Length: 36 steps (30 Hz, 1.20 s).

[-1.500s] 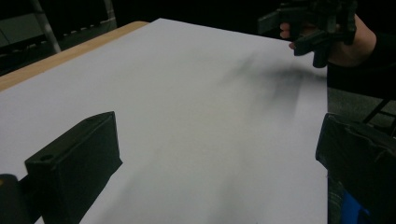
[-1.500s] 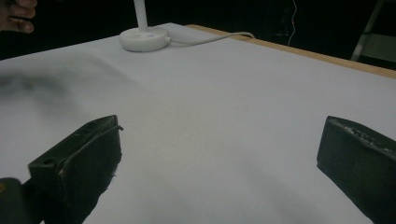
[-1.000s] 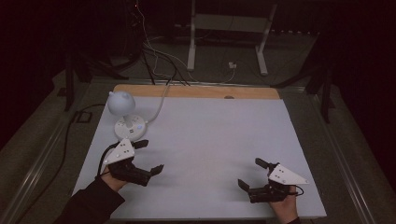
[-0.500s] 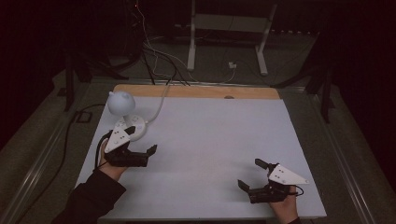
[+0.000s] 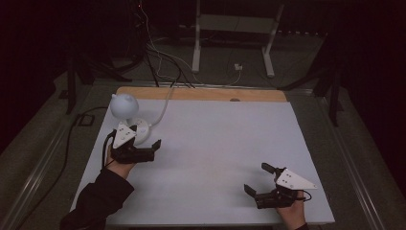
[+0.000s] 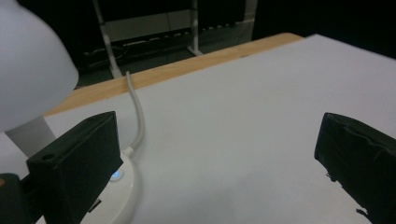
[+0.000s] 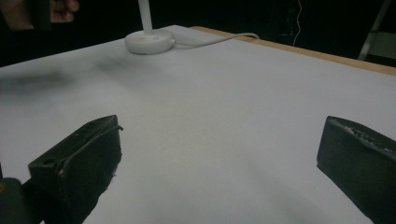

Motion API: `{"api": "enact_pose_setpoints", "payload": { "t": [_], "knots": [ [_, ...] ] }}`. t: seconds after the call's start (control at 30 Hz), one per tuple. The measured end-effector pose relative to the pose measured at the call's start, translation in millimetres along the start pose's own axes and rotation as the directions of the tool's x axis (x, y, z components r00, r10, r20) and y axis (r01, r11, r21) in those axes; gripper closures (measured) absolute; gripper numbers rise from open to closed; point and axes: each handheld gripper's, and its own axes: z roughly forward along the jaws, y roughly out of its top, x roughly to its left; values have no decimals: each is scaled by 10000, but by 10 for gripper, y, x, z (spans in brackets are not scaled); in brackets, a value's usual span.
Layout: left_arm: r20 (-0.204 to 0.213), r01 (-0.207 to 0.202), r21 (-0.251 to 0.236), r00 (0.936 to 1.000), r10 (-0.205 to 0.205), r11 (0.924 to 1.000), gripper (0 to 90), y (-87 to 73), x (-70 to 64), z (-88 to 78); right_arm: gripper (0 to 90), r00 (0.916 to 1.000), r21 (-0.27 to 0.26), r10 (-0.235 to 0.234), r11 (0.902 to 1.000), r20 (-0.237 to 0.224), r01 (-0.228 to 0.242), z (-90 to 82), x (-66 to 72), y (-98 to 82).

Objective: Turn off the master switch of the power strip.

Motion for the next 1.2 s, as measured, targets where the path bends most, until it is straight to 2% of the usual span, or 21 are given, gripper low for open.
{"api": "enact_pose_setpoints", "payload": {
  "t": [0.1,0.13,0.2,0.27,0.3,0.4,0.47,0.7,0.77,0.93,0.97,1.03,1.07,1.1,1.13,1.17,1.2],
  "knots": [
    [-459,148,95,9988,-144,9998,10,-24,30,40,0,10000,-18,-13,10000,-13,13,-4,6,4],
    [-792,172,296,9967,-148,9994,10,-37,52,69,0,10000,-32,-16,10000,-10,16,-3,4,6],
    [-906,238,289,9957,-211,9993,10,-47,68,80,0,10000,-15,10,10000,-22,-10,0,1,0],
    [-1152,393,298,9927,-356,9988,10,-56,79,111,0,10000,11,-12,10000,-17,12,2,3,-2],
    [-1386,357,265,9898,-317,9990,9,-62,79,128,0,10000,14,-25,10000,-26,25,3,3,-3],
    [-1733,410,410,9843,-333,9983,9,-83,96,181,0,10000,-7,11,10000,-35,-11,2,3,-2],
    [-1660,573,507,9850,-481,9971,10,-98,121,210,0,10000,7,-22,10000,-25,22,3,4,-3],
    [-2172,887,873,9738,-679,9922,62,-139,186,301,0,10000,10,-33,10000,-22,33,2,4,-4],
    [-2425,868,842,9680,-641,9927,111,-139,188,309,0,10000,2,30,10000,-17,-30,3,1,-4],
    [-2719,895,813,9602,-643,9927,295,-143,227,334,0,10000,12,38,10000,-28,-38,5,0,-5],
    [-2805,883,815,9578,-622,9928,295,-149,234,340,0,10000,12,38,10000,-28,-38,5,0,-5],
    [-2835,840,889,9574,-556,9925,374,-158,244,355,0,10000,47,24,10000,-17,-24,5,4,-8],
    [-2934,810,871,9546,-521,9929,466,-161,244,360,0,10000,39,16,10000,-37,-16,4,3,-8],
    [-2907,817,864,9553,-533,9929,466,-164,249,367,0,10000,39,16,10000,-37,-16,4,3,-8],
    [-2888,804,911,9560,-509,9926,521,-165,251,375,0,10000,21,38,10000,-41,-38,4,0,-6],
    [-2928,776,897,9550,-482,9929,521,-168,253,384,0,10000,21,38,10000,-41,-38,4,0,-6],
    [-2898,816,873,9556,-531,9928,571,-171,260,391,0,10000,41,35,10000,-53,-35,4,2,-9]
  ]
}}
